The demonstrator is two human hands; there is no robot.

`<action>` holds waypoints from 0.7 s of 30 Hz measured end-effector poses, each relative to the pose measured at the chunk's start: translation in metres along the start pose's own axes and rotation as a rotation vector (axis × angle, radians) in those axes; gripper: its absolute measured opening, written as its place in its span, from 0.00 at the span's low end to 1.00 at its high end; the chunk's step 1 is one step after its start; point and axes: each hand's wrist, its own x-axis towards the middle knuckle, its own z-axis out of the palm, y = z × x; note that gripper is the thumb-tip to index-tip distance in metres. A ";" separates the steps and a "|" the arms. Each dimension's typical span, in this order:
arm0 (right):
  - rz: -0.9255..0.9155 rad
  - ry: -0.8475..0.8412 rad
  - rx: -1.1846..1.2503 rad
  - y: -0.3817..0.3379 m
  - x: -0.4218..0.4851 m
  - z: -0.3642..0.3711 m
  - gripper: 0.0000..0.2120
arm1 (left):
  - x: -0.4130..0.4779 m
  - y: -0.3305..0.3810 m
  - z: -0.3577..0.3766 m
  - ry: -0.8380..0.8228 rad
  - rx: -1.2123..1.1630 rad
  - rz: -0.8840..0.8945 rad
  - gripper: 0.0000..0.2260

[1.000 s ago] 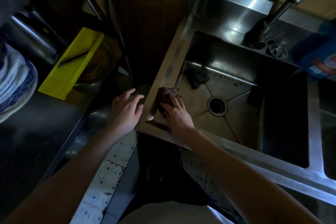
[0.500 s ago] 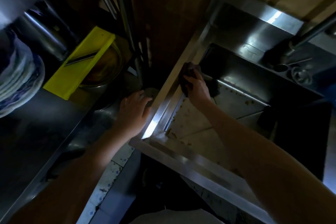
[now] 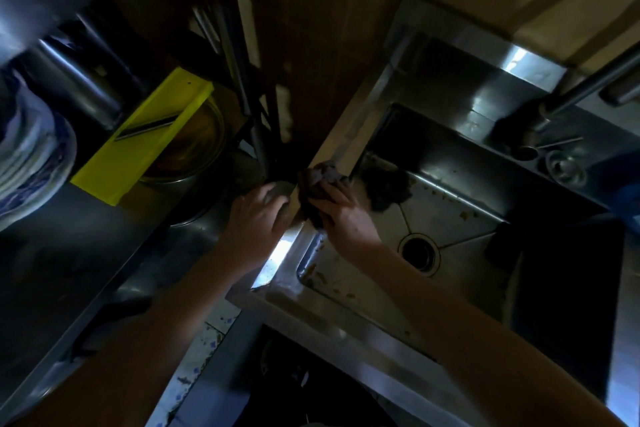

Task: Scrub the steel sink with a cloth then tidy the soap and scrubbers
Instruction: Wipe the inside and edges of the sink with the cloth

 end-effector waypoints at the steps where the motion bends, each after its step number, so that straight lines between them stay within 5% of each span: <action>1: 0.023 -0.007 0.008 0.005 0.006 -0.001 0.16 | 0.001 0.001 0.000 0.003 -0.002 -0.003 0.19; 21: 0.457 0.226 0.096 0.094 0.151 -0.068 0.18 | 0.055 0.012 0.003 0.049 0.010 0.021 0.14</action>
